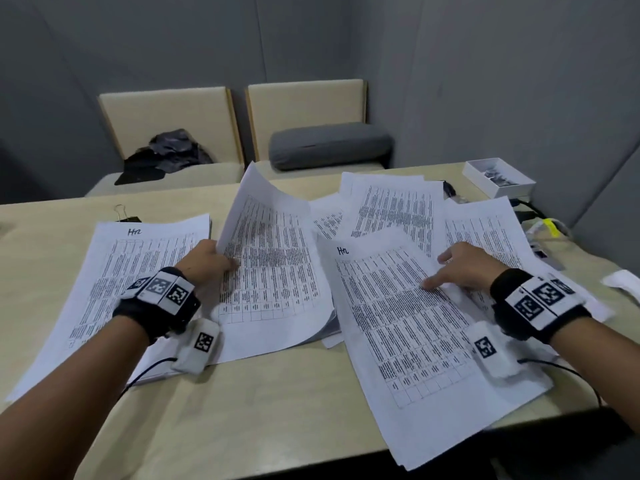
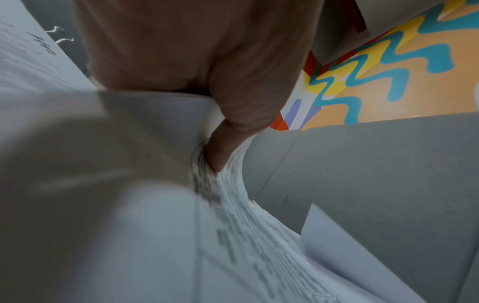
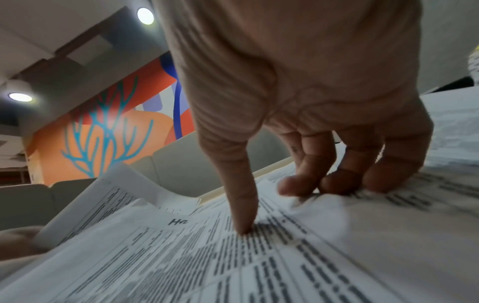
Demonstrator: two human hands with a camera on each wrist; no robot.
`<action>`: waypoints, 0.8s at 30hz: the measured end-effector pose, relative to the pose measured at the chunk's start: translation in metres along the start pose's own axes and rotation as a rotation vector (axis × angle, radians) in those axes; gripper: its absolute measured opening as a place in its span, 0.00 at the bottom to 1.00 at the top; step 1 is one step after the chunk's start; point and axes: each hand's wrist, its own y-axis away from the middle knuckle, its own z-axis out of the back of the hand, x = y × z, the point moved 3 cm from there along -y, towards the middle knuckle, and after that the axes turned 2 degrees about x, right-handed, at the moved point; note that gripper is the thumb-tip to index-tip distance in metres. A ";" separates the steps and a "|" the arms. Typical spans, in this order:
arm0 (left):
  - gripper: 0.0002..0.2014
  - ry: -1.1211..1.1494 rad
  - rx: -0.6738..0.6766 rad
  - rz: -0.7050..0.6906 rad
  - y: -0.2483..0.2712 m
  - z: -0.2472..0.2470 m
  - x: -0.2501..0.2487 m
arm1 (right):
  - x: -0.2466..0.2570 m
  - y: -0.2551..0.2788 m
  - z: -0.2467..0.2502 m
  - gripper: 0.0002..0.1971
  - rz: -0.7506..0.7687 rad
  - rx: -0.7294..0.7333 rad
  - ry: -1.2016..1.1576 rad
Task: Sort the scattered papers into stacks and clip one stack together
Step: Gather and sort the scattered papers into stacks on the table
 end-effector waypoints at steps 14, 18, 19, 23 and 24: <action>0.12 0.003 -0.130 -0.099 0.001 0.011 -0.003 | 0.011 0.005 -0.007 0.27 0.117 0.058 -0.079; 0.11 -0.049 -0.216 -0.115 0.000 0.021 -0.007 | 0.025 0.009 0.030 0.07 0.335 0.003 -0.294; 0.11 -0.053 -0.217 -0.118 0.000 0.023 -0.007 | 0.028 0.010 0.043 0.06 0.385 -0.042 -0.375; 0.11 -0.046 -0.202 -0.122 0.003 0.025 -0.008 | 0.042 0.019 0.091 0.20 0.503 -0.225 -0.673; 0.11 -0.018 -0.197 -0.134 0.006 0.023 -0.011 | 0.044 0.021 0.098 0.22 0.515 -0.246 -0.758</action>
